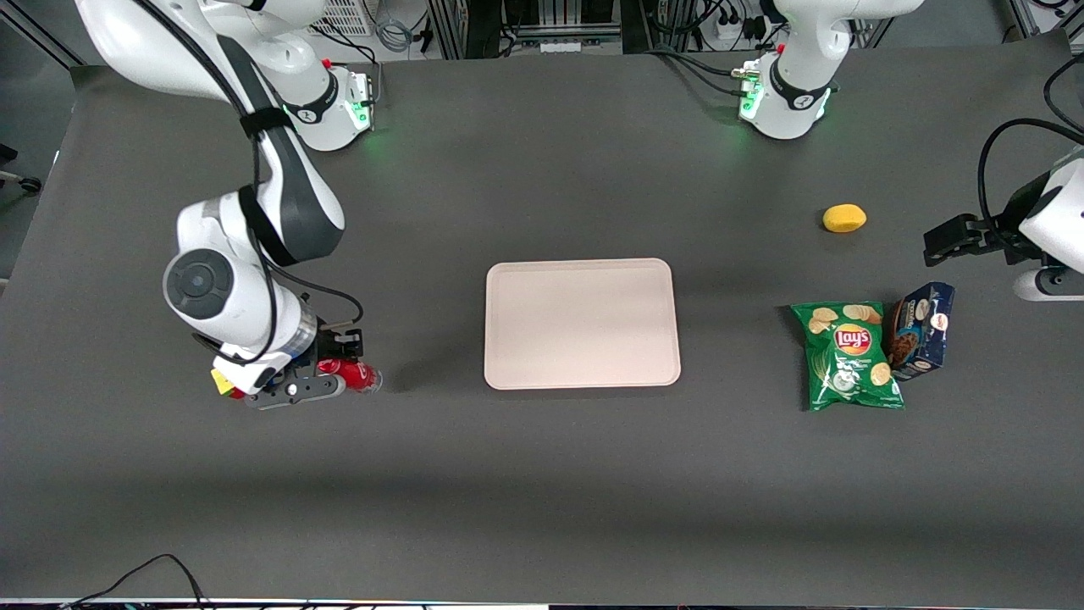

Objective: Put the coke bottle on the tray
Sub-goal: 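Close the right gripper on the bottle and lift it toward the tray, then lower the bottle onto the white tray with the right gripper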

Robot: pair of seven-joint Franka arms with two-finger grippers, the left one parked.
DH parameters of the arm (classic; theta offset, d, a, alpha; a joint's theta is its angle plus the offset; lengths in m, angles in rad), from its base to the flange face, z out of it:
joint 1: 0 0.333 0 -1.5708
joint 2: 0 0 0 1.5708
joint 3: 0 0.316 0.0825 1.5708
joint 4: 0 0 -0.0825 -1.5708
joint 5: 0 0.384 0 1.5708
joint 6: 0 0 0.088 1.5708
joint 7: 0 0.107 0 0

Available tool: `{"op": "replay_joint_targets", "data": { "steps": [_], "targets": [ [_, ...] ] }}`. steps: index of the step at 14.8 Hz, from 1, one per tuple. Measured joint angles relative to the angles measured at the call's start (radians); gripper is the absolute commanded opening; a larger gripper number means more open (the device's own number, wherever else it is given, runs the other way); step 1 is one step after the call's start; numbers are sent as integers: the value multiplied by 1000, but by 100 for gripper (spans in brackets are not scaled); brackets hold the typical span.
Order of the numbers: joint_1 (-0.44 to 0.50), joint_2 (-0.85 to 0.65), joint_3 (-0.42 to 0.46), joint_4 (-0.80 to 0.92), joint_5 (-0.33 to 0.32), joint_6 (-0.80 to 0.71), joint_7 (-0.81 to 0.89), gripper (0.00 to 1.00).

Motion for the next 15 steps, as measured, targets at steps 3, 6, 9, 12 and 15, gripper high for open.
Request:
{"op": "replay_joint_targets", "data": {
  "steps": [3,6,9,12,15],
  "targets": [
    [1,-38,31,92,0,-125,0,0],
    [4,-60,42,124,0,-176,0,0],
    [76,-59,35,124,1,-178,110,0],
    [338,-53,-75,125,1,-178,369,0],
    [532,-34,-158,135,11,-171,531,0]
  ]
}}
